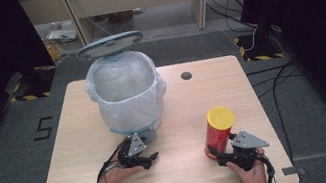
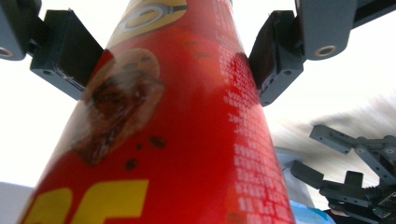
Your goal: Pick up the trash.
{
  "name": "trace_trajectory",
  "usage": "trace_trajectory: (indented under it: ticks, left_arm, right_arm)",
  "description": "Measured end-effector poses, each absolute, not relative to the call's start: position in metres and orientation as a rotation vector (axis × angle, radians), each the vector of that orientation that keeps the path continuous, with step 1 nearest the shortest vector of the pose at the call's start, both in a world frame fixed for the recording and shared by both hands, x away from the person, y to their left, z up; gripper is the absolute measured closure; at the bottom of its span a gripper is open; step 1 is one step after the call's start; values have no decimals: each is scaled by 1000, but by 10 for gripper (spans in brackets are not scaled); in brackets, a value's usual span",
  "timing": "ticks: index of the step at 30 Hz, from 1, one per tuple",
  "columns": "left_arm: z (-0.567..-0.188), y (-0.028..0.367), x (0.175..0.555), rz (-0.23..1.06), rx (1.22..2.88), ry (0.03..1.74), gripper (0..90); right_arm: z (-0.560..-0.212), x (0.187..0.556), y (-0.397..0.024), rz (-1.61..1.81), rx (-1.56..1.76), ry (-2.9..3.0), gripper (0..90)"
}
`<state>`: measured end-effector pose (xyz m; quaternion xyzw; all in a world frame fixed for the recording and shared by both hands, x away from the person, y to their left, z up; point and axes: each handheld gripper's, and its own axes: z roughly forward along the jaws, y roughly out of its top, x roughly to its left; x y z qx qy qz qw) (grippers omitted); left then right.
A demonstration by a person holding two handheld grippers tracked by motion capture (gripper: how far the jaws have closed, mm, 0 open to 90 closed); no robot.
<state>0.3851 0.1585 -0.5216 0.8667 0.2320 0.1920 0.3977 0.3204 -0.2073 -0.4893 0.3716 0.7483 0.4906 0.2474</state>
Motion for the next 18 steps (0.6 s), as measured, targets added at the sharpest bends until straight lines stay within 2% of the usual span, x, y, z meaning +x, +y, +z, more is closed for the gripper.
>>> trace_trajectory:
  ticks: [18]
  left_arm:
    - [-521,159,385,490,2196,585,258]
  right_arm:
    - [-431,342,-196,1361,952,1947,249]
